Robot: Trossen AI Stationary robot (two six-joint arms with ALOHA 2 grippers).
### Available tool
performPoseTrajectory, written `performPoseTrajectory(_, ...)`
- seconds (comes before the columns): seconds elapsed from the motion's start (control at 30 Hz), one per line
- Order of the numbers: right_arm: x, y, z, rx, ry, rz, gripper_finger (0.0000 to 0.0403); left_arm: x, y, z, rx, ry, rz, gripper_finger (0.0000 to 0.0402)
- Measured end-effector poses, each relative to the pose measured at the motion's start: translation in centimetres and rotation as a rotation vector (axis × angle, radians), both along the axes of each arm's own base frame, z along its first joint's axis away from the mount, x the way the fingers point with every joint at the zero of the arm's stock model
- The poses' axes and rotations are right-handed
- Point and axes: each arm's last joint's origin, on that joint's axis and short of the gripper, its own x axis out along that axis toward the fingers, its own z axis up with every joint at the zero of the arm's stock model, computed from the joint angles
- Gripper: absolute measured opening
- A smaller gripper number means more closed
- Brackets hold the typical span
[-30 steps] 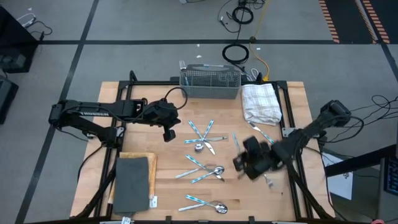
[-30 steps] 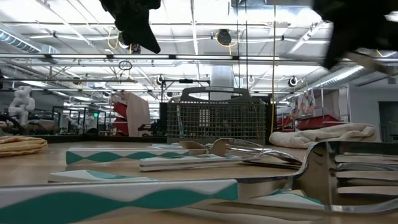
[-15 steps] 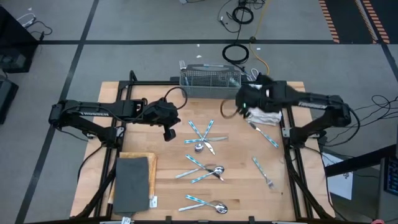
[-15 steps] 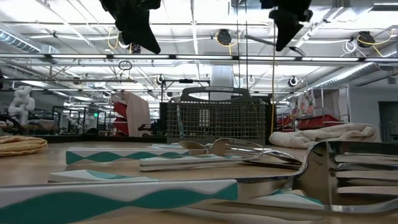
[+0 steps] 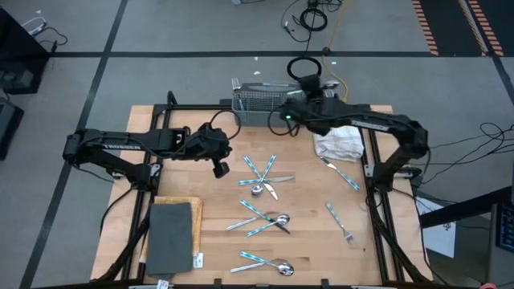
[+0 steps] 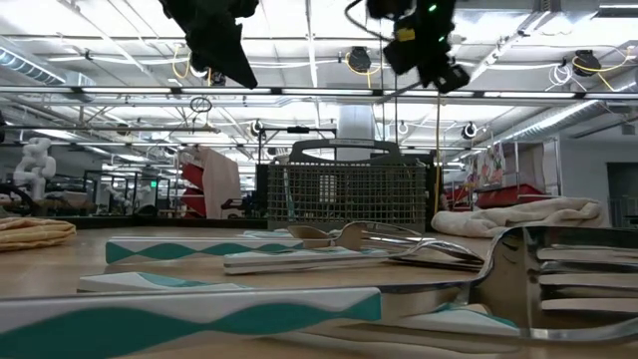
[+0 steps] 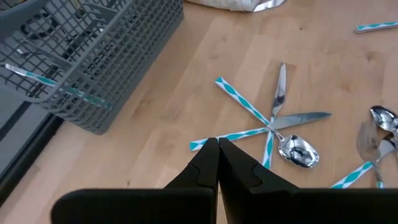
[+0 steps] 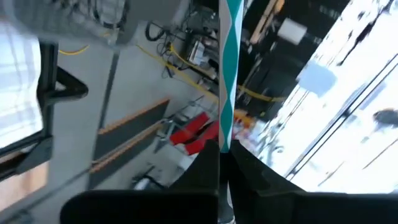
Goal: Sort silverware
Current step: Put the spoon into the silverware basket
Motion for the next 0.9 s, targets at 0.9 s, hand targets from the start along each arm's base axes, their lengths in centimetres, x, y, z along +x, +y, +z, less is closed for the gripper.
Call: performPoseTrajectory(0.9,4.3,-4.3,-8.6,0.184,0.370,0.058,0.0000,-0.1,0.3,0.1,0.068,0.004,0.063,0.0009)
